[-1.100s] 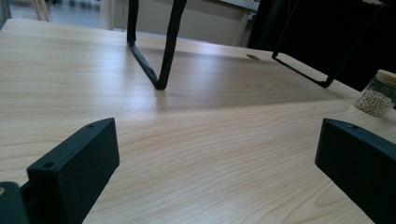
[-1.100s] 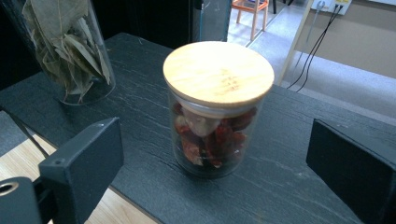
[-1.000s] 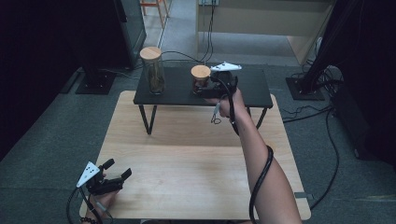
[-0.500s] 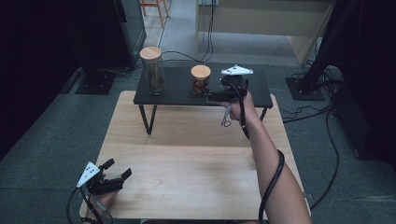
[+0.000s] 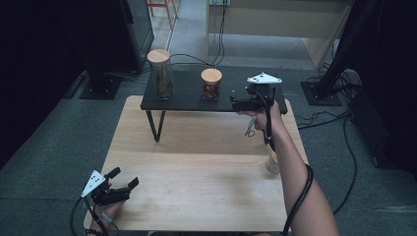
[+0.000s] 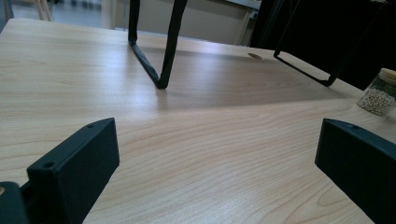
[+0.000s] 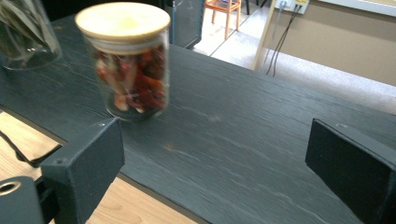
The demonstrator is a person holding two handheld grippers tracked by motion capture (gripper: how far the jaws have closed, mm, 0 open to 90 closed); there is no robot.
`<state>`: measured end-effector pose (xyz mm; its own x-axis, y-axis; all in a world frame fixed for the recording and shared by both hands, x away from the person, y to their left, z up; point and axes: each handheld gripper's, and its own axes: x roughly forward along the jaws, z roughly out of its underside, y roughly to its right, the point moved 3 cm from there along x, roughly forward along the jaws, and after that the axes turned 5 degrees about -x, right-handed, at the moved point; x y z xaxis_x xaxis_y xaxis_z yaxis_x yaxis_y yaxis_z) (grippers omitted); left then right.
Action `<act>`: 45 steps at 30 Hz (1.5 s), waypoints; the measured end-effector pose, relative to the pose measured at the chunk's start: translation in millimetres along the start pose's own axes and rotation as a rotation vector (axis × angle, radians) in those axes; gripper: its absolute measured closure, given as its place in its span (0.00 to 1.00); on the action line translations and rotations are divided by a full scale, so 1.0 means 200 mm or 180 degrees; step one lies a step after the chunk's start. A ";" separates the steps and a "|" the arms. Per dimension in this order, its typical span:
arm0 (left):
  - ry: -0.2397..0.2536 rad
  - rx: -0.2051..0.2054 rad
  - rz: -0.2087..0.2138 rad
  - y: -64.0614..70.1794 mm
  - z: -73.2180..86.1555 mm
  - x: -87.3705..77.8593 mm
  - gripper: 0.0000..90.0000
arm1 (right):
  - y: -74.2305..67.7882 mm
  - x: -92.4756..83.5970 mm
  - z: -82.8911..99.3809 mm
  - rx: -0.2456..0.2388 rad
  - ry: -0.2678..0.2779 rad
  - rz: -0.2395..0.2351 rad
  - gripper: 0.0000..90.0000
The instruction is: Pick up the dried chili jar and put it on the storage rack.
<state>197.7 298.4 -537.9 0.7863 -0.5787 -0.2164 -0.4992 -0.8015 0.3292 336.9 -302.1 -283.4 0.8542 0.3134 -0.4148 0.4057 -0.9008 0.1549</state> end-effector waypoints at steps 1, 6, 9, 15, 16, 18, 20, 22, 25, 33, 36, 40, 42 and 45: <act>0.0000 0.0000 0.0000 0.00 0.00 0.00 0.00 | 0.01 -0.01 0.01 0.0012 0.0002 0.0016 0.05; 0.0001 -0.0002 0.0001 0.00 0.00 0.00 0.00 | 0.05 -0.04 0.05 0.0044 -0.0017 0.0080 0.05; 0.0000 0.0002 0.0001 0.00 0.00 0.00 0.00 | 0.07 -0.05 0.08 0.0053 -0.0034 0.0125 0.05; -0.0007 0.0009 -0.0009 0.00 0.00 0.00 0.00 | 0.11 -0.08 0.13 0.0096 -0.0042 0.0170 0.05; -0.0005 0.0005 -0.0013 0.00 0.00 0.00 0.00 | 0.11 -0.09 0.14 0.0112 -0.0044 0.0179 0.05; 0.0000 -0.0001 -0.0021 0.00 0.00 0.00 0.00 | 0.12 -0.10 0.16 0.0121 -0.0056 0.0193 0.05; 0.0006 -0.0010 -0.0023 0.00 0.00 0.00 0.00 | 0.13 -0.11 0.18 0.0109 -0.0067 0.0217 0.05; 0.0008 -0.0010 -0.0021 0.00 0.00 0.00 0.00 | 0.14 -0.12 0.19 0.0112 -0.0073 0.0227 0.05; 0.0004 -0.0011 -0.0025 0.00 0.00 0.00 0.00 | 0.16 -0.14 0.22 0.0123 -0.0068 0.0245 0.05; -0.0003 -0.0009 -0.0034 0.00 0.00 0.00 0.00 | 0.19 -0.23 0.30 0.0158 0.0023 0.0289 0.05; 0.0004 -0.0005 -0.0038 0.00 0.00 0.00 0.00 | 0.19 -0.26 0.32 0.0137 0.0023 0.0312 0.05; 0.0032 -0.0017 -0.0034 0.00 0.01 0.00 0.00 | 0.19 -0.30 0.34 0.0088 0.0002 0.0351 0.05; 0.0019 -0.0009 -0.0031 0.00 0.00 0.00 0.00 | 0.18 -0.32 0.36 0.0080 0.0000 0.0361 0.05; 0.0024 -0.0008 -0.0024 0.00 0.00 0.00 0.00 | 0.18 -0.34 0.39 0.0079 0.0027 0.0363 0.05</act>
<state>197.3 298.6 -538.5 0.7929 -0.5713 -0.2119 -0.4922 -0.8055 0.3300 267.2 -379.6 -319.7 0.8971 0.2110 -0.3883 0.2977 -0.9379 0.1783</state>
